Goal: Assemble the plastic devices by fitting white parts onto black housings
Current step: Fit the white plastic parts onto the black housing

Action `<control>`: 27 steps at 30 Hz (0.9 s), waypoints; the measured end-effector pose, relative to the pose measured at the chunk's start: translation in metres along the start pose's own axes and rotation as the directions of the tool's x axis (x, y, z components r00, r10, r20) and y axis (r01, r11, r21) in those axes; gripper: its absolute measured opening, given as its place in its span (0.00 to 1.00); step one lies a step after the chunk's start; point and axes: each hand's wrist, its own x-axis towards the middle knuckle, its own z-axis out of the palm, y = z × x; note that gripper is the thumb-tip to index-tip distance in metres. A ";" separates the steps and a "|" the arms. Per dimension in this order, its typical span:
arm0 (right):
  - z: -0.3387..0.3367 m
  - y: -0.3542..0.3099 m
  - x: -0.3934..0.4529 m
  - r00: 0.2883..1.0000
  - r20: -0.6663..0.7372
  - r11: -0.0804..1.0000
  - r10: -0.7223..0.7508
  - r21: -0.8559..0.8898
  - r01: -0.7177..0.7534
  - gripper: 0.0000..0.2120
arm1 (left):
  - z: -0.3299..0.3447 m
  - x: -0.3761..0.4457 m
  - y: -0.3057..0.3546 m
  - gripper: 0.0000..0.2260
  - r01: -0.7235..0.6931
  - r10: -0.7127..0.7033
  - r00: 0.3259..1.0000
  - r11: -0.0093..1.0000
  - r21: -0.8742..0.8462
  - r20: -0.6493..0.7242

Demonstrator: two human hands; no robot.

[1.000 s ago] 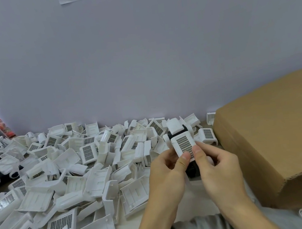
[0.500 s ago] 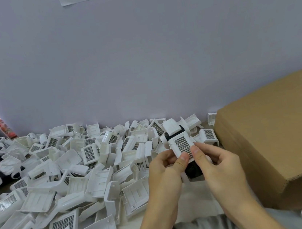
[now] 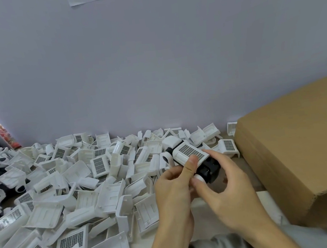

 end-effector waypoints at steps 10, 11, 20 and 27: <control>-0.013 0.002 0.013 0.908 -0.219 0.888 0.357 0.383 -0.256 0.10 | 0.004 -0.003 0.003 0.16 -0.346 0.383 0.907 0.914 0.212 -0.175; -0.014 0.001 0.013 0.903 -0.198 0.866 0.381 0.419 -0.274 0.13 | 0.001 -0.002 0.004 0.15 -0.407 0.456 0.863 0.883 0.236 -0.218; -0.012 0.000 0.015 0.881 0.118 0.684 0.458 0.586 -0.434 0.22 | -0.001 0.001 0.002 0.08 -0.304 0.313 0.946 0.947 0.104 -0.083; -0.014 -0.009 0.016 0.820 0.163 0.575 0.549 0.638 -0.512 0.11 | -0.002 0.002 0.003 0.07 -0.297 0.301 0.950 0.953 0.066 -0.078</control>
